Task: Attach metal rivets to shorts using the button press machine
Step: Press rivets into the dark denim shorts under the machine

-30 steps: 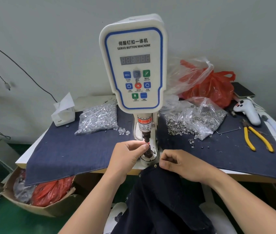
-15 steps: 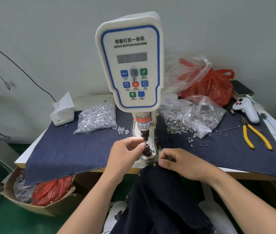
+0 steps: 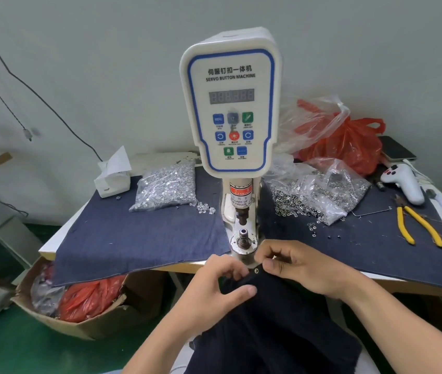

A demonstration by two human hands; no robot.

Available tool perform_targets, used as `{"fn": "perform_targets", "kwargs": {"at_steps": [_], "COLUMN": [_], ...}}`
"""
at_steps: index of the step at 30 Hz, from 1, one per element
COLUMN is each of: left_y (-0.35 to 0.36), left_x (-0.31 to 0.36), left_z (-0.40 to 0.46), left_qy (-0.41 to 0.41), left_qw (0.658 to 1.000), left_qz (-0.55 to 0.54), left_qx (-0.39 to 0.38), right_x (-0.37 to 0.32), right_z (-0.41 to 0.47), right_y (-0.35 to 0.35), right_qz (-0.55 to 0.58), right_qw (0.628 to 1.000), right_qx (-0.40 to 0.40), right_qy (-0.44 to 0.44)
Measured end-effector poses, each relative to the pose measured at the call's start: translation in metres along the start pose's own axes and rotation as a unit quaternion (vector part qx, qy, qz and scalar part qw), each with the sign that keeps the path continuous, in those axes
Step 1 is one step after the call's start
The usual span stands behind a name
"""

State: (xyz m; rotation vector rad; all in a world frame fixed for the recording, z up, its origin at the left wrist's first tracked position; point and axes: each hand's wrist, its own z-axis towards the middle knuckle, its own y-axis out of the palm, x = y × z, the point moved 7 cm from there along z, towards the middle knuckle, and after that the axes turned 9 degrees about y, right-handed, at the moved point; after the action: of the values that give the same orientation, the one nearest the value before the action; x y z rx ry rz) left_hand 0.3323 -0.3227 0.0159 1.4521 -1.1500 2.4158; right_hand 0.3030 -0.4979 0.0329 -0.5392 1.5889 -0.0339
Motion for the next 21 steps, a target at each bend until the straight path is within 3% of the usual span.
{"fn": "perform_targets", "kwargs": {"at_steps": [3, 6, 8, 13, 16, 18, 21], "left_y": [-0.004, -0.002, 0.003, 0.021, 0.000, -0.013, -0.016], "left_x": [0.012, 0.022, 0.019, 0.005, 0.000, -0.004, -0.010], "left_z": [0.001, 0.000, -0.005, -0.016, -0.005, -0.001, 0.002], "left_qy": [0.021, 0.041, 0.016, -0.028, -0.001, 0.003, -0.030], "left_qw": [0.990, 0.959, 0.957, 0.970, 0.988, 0.986, 0.957], "left_qz": [-0.140, -0.280, -0.285, -0.154, -0.082, -0.152, -0.288], "left_qx": [0.017, -0.018, -0.056, -0.188, -0.132, -0.070, -0.001], "right_x": [-0.011, -0.015, -0.021, -0.021, -0.006, 0.000, 0.007], "right_z": [-0.007, -0.010, -0.014, -0.020, -0.016, -0.016, -0.010], "right_y": [0.002, 0.007, 0.003, 0.013, 0.017, 0.010, 0.003], "right_qz": [0.070, -0.032, -0.042, 0.206, 0.340, 0.276, 0.145], "right_qw": [0.997, 0.996, 0.997, 0.977, 0.939, 0.960, 0.986], "right_qx": [-0.036, -0.075, -0.059, -0.055, -0.048, -0.027, 0.005], "right_qy": [0.021, 0.035, 0.007, -0.023, 0.014, 0.044, 0.081]}}
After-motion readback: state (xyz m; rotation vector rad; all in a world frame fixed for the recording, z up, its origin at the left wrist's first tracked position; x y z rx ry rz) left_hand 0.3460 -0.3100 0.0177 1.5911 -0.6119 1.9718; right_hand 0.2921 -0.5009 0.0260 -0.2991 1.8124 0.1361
